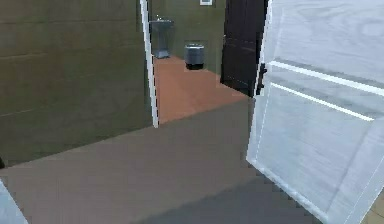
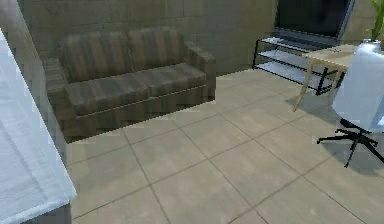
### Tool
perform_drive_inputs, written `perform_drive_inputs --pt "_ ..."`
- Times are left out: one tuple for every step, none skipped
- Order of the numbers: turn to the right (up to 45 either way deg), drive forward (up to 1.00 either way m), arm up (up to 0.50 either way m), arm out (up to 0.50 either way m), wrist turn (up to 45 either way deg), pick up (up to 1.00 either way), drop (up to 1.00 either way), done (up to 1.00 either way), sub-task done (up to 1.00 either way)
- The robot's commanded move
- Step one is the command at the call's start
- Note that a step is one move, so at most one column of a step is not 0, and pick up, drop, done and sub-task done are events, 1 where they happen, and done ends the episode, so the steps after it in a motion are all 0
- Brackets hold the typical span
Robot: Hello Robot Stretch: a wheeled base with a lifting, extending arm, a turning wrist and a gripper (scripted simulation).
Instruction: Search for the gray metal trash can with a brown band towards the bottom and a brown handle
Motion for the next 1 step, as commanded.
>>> perform_drive_inputs --pt "45.0 0.0 0.0 0.0 0.0 0.0 0.0 0.0 0.0"
